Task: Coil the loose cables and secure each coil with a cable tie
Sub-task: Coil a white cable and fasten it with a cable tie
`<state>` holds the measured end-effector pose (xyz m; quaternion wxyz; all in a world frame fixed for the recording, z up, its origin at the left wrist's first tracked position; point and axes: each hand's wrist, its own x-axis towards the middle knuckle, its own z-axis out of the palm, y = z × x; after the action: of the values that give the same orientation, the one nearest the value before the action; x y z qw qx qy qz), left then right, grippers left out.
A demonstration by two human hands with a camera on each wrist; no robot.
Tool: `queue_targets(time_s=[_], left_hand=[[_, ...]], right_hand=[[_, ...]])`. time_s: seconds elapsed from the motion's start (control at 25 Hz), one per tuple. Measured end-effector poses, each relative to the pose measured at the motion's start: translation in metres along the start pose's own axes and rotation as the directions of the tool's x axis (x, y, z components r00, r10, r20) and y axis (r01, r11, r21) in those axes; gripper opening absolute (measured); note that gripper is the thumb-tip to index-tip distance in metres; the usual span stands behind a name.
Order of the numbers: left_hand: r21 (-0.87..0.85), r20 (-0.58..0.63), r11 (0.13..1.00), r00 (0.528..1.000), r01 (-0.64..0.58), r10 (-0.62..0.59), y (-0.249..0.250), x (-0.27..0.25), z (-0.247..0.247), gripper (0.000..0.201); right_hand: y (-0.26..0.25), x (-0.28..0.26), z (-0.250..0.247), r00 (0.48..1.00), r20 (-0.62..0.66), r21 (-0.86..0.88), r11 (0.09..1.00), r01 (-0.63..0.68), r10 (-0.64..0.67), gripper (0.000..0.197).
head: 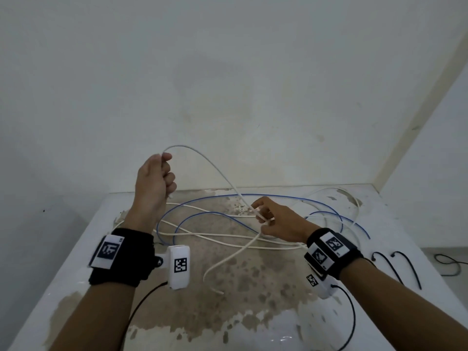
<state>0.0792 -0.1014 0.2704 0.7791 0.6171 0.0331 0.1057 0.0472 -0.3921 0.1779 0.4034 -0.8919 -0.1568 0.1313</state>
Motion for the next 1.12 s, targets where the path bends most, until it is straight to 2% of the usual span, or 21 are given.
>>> queue_targets(time_s=[0.12,0.24,0.36,0.44,0.52,0.6,0.64,0.72,0.8,0.88,0.96,1.04,1.12], left_hand=[[0.048,-0.037,0.998,0.999,0.031,-0.029,-0.001,0.005,-0.016,0.031],[0.076,-0.039,0.995,0.997,0.065,-0.062,-0.014,0.004,-0.028,0.030],[0.121,-0.024,0.989,0.997,0.082,-0.079,-0.028,0.003,-0.043,0.029],[0.204,0.003,0.976,0.997,0.073,-0.075,-0.041,-0.001,-0.059,0.030],[0.419,0.057,0.908,0.997,0.028,-0.057,-0.059,-0.009,-0.082,0.034],[0.657,0.140,0.754,0.985,-0.017,-0.099,-0.079,-0.021,-0.106,0.038],[0.724,0.187,0.689,0.970,-0.028,-0.157,-0.087,-0.028,-0.117,0.039],[0.790,0.262,0.613,0.917,-0.025,-0.300,-0.088,-0.041,-0.128,0.039],[0.815,0.313,0.579,0.867,-0.035,-0.388,-0.074,-0.051,-0.127,0.040],[0.767,0.381,0.641,0.822,-0.025,-0.423,-0.052,-0.060,-0.114,0.039],[0.662,0.439,0.749,0.799,0.021,-0.410,-0.031,-0.066,-0.095,0.038],[0.542,0.449,0.839,0.830,0.042,-0.331,-0.017,-0.064,-0.074,0.038],[0.456,0.414,0.890,0.878,0.027,-0.239,-0.013,-0.054,-0.058,0.036]], right_hand=[[0.005,-0.002,0.010,0.995,-0.040,0.005,0.996,0.089,-0.089,0.045],[0.008,-0.004,0.015,0.991,-0.050,-0.089,0.989,0.120,-0.124,0.045],[0.009,-0.004,0.016,0.976,-0.044,-0.217,0.955,0.200,-0.214,0.024],[0.011,0.000,0.016,0.965,-0.076,-0.199,0.952,0.232,-0.250,0.010],[0.008,0.004,0.014,0.959,-0.211,0.010,0.981,0.196,-0.190,0.008],[0.002,0.009,0.006,0.937,-0.348,0.314,0.940,0.137,-0.020,0.004],[0.000,0.013,0.001,0.914,-0.400,0.403,0.908,0.113,0.064,0.009],[0.001,0.019,-0.006,0.857,-0.477,0.482,0.874,0.069,0.196,0.014],[0.007,0.028,-0.007,0.814,-0.505,0.503,0.864,0.006,0.288,0.014],[0.014,0.037,0.001,0.814,-0.475,0.502,0.862,-0.061,0.334,0.012],[0.015,0.045,0.018,0.853,-0.401,0.457,0.880,-0.129,0.334,0.011],[0.010,0.052,0.036,0.901,-0.306,0.397,0.901,-0.172,0.307,0.010],[0.002,0.054,0.048,0.945,-0.214,0.358,0.920,-0.161,0.249,0.013]])
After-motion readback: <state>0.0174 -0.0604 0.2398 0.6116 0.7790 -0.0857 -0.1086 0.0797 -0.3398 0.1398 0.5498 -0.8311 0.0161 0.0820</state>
